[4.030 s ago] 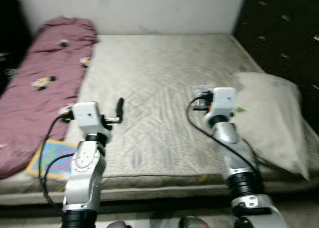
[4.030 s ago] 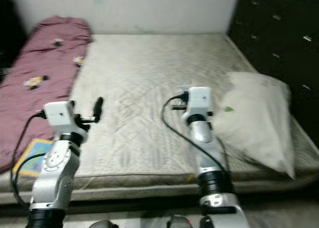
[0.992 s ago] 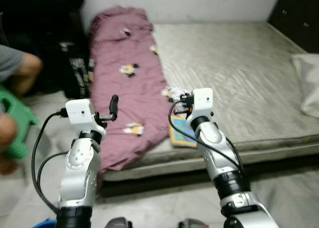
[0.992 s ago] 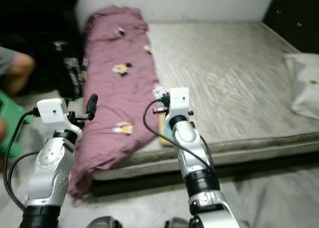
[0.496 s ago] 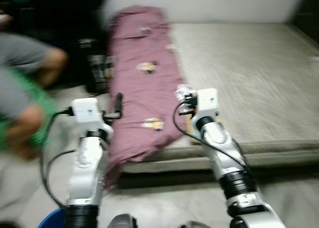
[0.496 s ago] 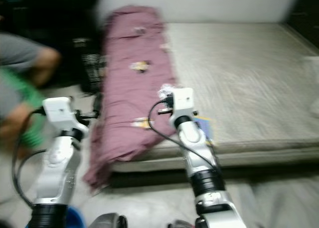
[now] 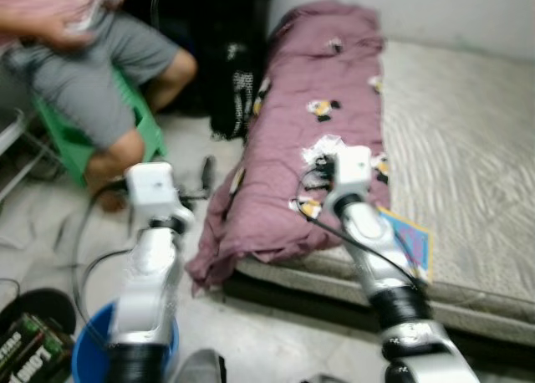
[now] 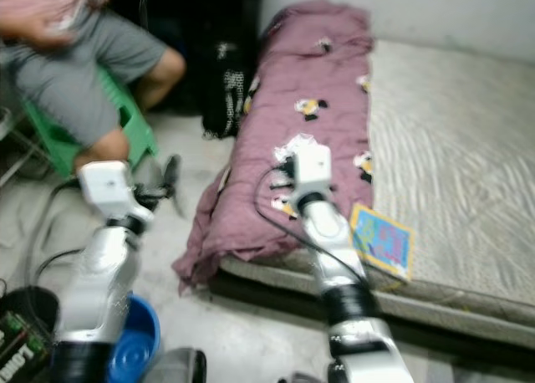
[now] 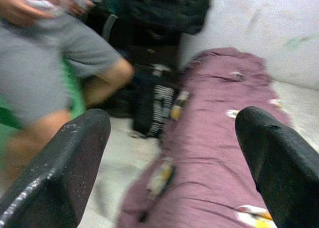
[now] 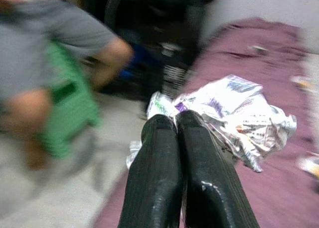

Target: Clean up the room

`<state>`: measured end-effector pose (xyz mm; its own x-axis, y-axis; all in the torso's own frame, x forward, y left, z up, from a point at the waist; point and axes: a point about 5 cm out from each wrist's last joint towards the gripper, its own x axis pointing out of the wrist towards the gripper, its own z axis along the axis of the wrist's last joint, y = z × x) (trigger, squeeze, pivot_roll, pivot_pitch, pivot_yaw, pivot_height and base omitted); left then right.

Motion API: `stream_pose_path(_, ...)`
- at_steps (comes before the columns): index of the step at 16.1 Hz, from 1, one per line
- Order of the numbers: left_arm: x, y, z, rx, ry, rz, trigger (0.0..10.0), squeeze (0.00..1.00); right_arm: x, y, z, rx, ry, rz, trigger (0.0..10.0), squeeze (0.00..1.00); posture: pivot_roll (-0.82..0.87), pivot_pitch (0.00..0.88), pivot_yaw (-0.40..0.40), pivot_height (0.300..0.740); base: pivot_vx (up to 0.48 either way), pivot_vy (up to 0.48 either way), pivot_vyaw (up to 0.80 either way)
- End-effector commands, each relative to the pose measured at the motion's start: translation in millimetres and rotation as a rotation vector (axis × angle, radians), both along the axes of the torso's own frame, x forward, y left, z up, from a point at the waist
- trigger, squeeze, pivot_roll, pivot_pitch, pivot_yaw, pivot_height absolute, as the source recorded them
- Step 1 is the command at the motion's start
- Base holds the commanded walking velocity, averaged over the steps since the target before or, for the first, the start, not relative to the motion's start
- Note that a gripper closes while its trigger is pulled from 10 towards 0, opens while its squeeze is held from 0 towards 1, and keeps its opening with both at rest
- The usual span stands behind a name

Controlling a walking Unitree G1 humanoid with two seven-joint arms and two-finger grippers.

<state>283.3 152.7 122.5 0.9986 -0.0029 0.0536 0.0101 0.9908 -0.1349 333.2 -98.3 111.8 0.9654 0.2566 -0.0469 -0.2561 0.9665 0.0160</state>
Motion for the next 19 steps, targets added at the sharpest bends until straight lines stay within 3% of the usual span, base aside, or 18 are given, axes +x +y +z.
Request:
stream_pose_path(1, 0.5, -7.6, 2.9, -0.013, -0.012, -0.024, 10.0, 0.00, 1.1, -8.3, 2.4, -0.012, -0.013, -0.020, 10.0, 0.00, -0.04, 0.000, -0.011, 0.740, 0.000, 0.000, 0.80)
stream_pose_path(4, -0.8, -5.7, 2.1, -0.001, -0.007, -0.006, 10.0, 0.00, 0.3, -8.2, 2.2, -0.010, -0.014, -0.019, 10.0, 0.00, -0.04, 0.000, -0.009, 0.740, 0.000, 0.000, 0.80)
stream_pose_path(7, -2.6, 6.5, -1.2, 0.019, 0.009, 0.053, 10.0, 0.00, 0.2, -7.9, 2.1, -0.009, -0.015, -0.017, 10.0, 0.00, -0.04, 0.000, -0.010, 0.740, 0.000, 0.000, 0.80)
stream_pose_path(15, -2.1, 7.7, -0.7, 0.031, 0.005, 0.055, 10.0, 0.00, 1.2, -3.7, 2.0, -0.010, -0.016, -0.001, 10.0, 0.00, -0.02, 0.000, -0.014, 0.740, 0.000, 0.000, 0.80)
stream_pose_path(19, -8.4, 19.7, 0.0, 0.051, 0.001, 0.109, 10.0, 0.00, 0.6, -3.9, -2.0, -0.008, -0.006, 0.001, 10.0, 0.00, 0.03, 0.000, -0.051, 0.740, 0.000, 0.000, 0.59)
